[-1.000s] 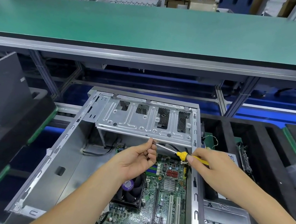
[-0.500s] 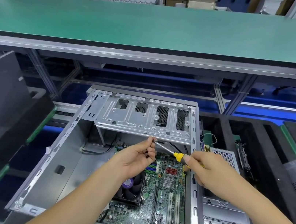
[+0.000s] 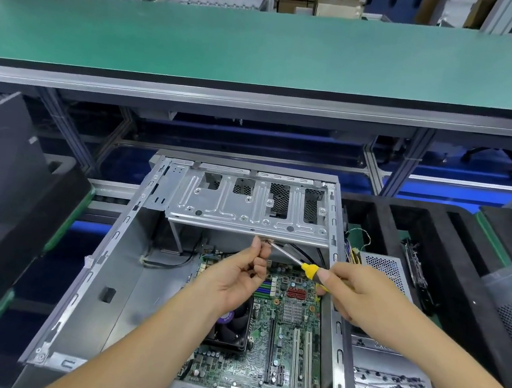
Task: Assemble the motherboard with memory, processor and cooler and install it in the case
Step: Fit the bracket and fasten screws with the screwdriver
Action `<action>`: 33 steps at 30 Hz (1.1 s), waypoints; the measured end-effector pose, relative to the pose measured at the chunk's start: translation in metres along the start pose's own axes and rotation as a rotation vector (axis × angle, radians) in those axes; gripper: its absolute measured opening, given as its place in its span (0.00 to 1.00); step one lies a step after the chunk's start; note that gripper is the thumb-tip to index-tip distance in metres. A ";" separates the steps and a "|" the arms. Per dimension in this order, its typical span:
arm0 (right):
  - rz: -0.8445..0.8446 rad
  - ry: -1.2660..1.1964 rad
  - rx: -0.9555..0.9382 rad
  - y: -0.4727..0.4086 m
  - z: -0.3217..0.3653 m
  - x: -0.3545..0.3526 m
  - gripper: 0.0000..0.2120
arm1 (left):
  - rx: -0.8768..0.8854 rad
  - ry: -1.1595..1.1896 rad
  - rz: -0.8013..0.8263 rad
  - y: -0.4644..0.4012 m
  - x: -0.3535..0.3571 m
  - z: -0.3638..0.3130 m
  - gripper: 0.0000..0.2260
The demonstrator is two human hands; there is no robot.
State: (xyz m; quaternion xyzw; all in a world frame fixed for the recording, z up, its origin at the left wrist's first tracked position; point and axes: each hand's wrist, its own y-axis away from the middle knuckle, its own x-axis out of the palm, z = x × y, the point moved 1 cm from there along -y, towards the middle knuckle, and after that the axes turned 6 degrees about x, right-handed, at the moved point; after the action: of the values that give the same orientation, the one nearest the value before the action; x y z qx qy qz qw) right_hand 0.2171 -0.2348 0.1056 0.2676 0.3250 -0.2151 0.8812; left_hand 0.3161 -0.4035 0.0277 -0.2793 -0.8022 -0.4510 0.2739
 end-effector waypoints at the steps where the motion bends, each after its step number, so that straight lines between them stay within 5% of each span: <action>1: -0.007 0.004 0.004 0.002 0.000 -0.002 0.16 | -0.007 -0.004 -0.005 0.001 -0.001 0.000 0.09; 5: -0.044 0.133 0.015 0.008 0.003 -0.015 0.15 | -0.016 -0.151 -0.007 0.002 -0.013 -0.010 0.08; 14: -0.100 1.016 -0.092 -0.008 0.043 0.003 0.07 | -0.013 -0.918 0.074 -0.011 -0.012 -0.043 0.11; 21: 0.014 1.128 -0.095 -0.042 0.044 0.033 0.10 | 0.100 -1.351 0.141 -0.024 -0.020 -0.049 0.16; 33: 0.055 1.149 -0.050 -0.061 0.035 0.044 0.08 | 0.120 -1.338 0.167 -0.028 -0.019 -0.051 0.15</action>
State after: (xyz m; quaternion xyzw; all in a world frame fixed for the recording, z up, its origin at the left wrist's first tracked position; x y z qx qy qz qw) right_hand 0.2301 -0.3120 0.0775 0.3291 0.7494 -0.0043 0.5745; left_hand 0.3192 -0.4638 0.0212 -0.5439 -0.7983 -0.1127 -0.2329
